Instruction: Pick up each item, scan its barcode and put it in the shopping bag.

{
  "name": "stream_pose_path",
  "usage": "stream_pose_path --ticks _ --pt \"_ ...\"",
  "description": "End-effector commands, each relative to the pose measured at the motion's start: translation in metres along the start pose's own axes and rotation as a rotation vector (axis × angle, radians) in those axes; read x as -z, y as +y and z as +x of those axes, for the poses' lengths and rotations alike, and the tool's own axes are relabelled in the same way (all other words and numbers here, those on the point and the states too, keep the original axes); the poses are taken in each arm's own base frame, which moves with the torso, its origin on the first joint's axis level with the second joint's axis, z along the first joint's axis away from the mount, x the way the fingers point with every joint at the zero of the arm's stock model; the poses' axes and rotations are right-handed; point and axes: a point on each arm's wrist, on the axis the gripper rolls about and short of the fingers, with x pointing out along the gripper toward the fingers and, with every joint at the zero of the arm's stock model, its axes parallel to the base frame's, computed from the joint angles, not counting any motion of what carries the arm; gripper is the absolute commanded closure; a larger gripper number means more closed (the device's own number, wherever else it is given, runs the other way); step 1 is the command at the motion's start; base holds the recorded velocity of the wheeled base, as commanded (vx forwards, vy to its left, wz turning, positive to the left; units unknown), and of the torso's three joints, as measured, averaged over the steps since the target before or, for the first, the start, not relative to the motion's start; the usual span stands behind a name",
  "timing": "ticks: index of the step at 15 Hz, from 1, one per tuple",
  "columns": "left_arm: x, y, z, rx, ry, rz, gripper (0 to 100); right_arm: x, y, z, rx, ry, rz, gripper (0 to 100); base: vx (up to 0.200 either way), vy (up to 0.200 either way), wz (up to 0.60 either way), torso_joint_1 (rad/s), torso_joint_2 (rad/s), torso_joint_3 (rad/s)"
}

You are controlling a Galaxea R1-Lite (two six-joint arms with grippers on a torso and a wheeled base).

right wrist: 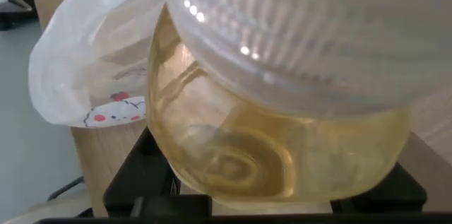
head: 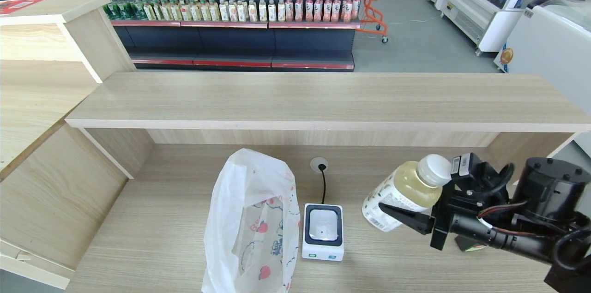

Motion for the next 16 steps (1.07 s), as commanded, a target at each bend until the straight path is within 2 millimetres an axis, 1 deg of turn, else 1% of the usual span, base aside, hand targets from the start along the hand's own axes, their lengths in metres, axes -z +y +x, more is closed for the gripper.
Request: stream_pose_path --ticks 1,2,4,5,7,12,16 --pt "0.0 0.0 0.0 0.0 0.0 0.0 0 0.03 -0.008 0.008 0.009 0.067 0.004 100 0.0 0.0 0.0 0.0 0.0 0.0" --pt "0.0 0.0 0.0 0.0 0.001 0.0 0 0.028 -0.011 0.013 0.016 0.028 -0.097 100 0.0 0.0 0.0 0.0 0.0 0.0" --pt "0.0 0.0 0.0 0.0 0.0 0.0 0 0.028 -0.015 0.021 0.02 -0.016 -0.213 100 0.0 0.0 0.0 0.0 0.0 0.0" --pt "0.0 0.0 0.0 0.0 0.0 -0.002 0 0.028 -0.015 0.022 -0.005 -0.031 -0.247 100 0.0 0.0 0.0 0.0 0.0 0.0" --pt "0.0 0.0 0.0 0.0 0.0 0.0 0 0.024 -0.018 0.025 -0.035 -0.068 -0.285 100 0.0 0.0 0.0 0.0 0.0 0.0" --pt "0.0 0.0 0.0 0.0 0.001 0.002 0 0.01 -0.02 0.021 -0.017 -0.107 -0.319 100 0.0 0.0 0.0 0.0 0.0 0.0" --pt "0.0 0.0 0.0 0.0 0.0 0.003 0 0.009 -0.017 0.017 -0.015 -0.099 -0.321 100 0.0 0.0 0.0 0.0 0.0 0.0"
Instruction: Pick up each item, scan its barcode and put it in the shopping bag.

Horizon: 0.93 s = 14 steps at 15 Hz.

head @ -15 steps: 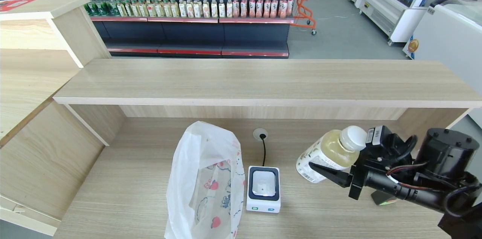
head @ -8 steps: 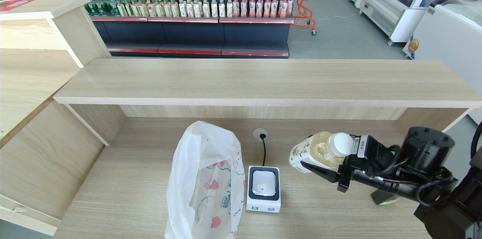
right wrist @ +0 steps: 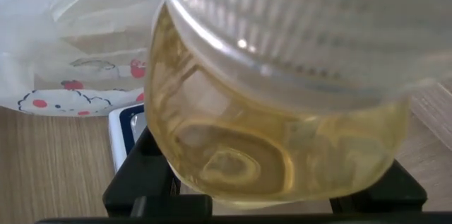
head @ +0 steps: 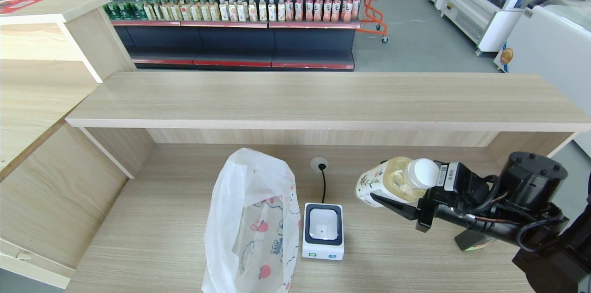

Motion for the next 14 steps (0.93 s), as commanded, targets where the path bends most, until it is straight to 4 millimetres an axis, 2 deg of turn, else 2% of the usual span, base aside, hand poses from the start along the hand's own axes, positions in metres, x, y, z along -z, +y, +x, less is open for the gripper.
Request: stream_pose_path --ticks 1,2,5,8,12,14 --pt "0.0 0.0 0.0 0.0 0.001 0.0 0 -0.005 -0.001 -0.003 0.008 -0.008 -0.009 100 0.0 0.0 0.0 0.0 0.0 0.0" --pt "0.0 0.0 0.0 0.0 0.0 -0.002 0 -0.007 0.0 -0.005 0.007 -0.007 -0.008 100 0.0 0.0 0.0 0.0 0.0 0.0" --pt "0.0 0.0 0.0 0.0 0.0 0.0 0 -0.007 0.003 -0.008 0.004 0.002 0.036 100 0.0 0.2 0.0 -0.004 0.0 0.001" --pt "0.0 0.0 0.0 0.0 0.0 0.0 0 -0.002 0.006 -0.009 0.032 0.042 0.148 100 0.0 0.0 0.0 0.0 0.0 0.0" --pt "0.0 0.0 0.0 0.0 0.001 0.0 0 0.021 0.014 -0.002 0.01 0.107 0.229 100 0.0 0.0 0.0 0.0 0.0 0.0" --pt "0.0 0.0 0.0 0.0 0.001 0.0 0 0.032 0.019 0.009 -0.023 0.116 0.247 100 0.0 0.0 0.0 0.0 0.0 0.0"
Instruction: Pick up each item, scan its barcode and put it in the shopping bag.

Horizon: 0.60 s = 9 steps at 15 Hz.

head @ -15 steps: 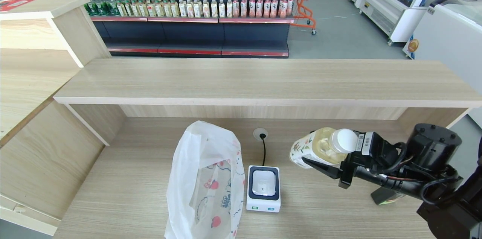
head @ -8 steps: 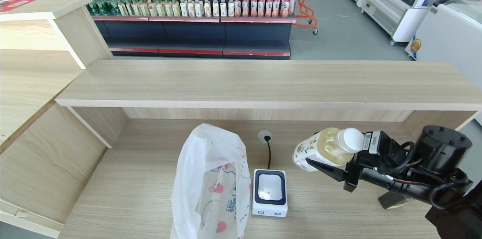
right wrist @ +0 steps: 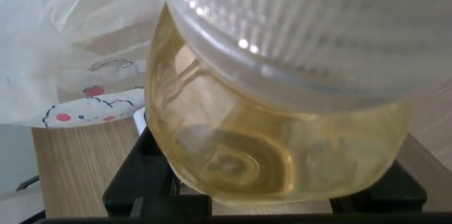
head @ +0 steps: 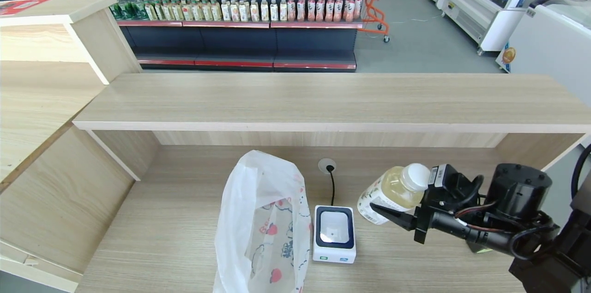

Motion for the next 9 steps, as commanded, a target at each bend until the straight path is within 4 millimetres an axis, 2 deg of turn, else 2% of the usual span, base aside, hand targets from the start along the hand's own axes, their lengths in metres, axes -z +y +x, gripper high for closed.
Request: stream_pose_path --ticks 1,5,7,9 --pt "0.0 0.0 0.0 0.0 0.001 0.0 0 0.015 0.005 0.017 -0.046 0.017 0.023 100 0.0 0.0 0.0 0.0 0.0 0.0" --pt "0.0 0.0 0.0 0.0 0.001 0.0 0 0.025 0.007 0.03 -0.088 0.009 -0.012 100 0.0 0.0 0.0 0.0 0.0 0.0" --pt "0.0 0.0 0.0 0.0 0.0 0.0 0 0.043 0.001 0.04 -0.141 -0.015 -0.138 100 0.0 0.0 0.0 0.0 0.0 0.0" --pt "0.0 0.0 0.0 0.0 0.0 0.0 0 0.052 -0.005 0.046 -0.152 -0.027 -0.161 100 0.0 0.0 0.0 0.0 0.0 0.0"
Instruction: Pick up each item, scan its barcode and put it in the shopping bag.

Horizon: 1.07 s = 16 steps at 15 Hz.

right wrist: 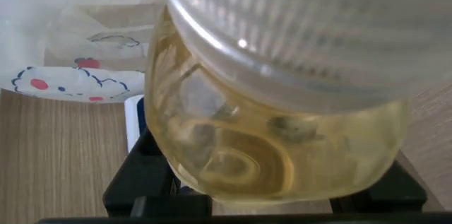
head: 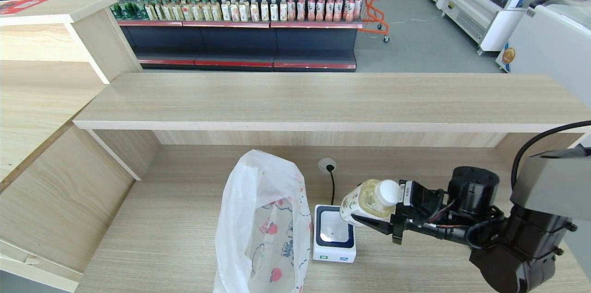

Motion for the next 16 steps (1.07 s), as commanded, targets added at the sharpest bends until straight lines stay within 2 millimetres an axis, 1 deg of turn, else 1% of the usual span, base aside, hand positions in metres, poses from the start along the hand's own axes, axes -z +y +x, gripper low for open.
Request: stream_pose_path --ticks 1,2,5,8,11,13,16 --pt "0.0 0.0 0.0 0.0 0.0 0.0 0 0.02 -0.004 0.012 -0.006 0.005 -0.001 100 0.0 0.0 0.0 0.0 0.0 0.0" --pt "0.0 0.0 0.0 0.0 0.0 0.0 0 0.024 -0.006 0.018 -0.008 -0.005 -0.009 100 0.0 0.0 0.0 0.0 0.0 0.0" --pt "0.0 0.0 0.0 0.0 0.0 0.0 0 0.025 -0.01 0.033 -0.018 -0.044 -0.05 100 0.0 0.0 0.0 0.0 0.0 0.0" --pt "0.0 0.0 0.0 0.0 0.001 0.0 0 0.028 -0.012 0.038 -0.039 -0.071 -0.078 100 0.0 0.0 0.0 0.0 0.0 0.0" --pt "0.0 0.0 0.0 0.0 0.001 0.0 0 0.035 -0.009 0.041 -0.078 -0.091 -0.112 100 0.0 0.0 0.0 0.0 0.0 0.0" --pt "0.0 0.0 0.0 0.0 0.001 0.0 0 0.038 -0.016 0.048 -0.083 -0.125 -0.153 100 0.0 0.0 0.0 0.0 0.0 0.0" --pt "0.0 0.0 0.0 0.0 0.0 0.0 0 0.041 -0.021 0.05 -0.08 -0.139 -0.181 100 0.0 0.0 0.0 0.0 0.0 0.0"
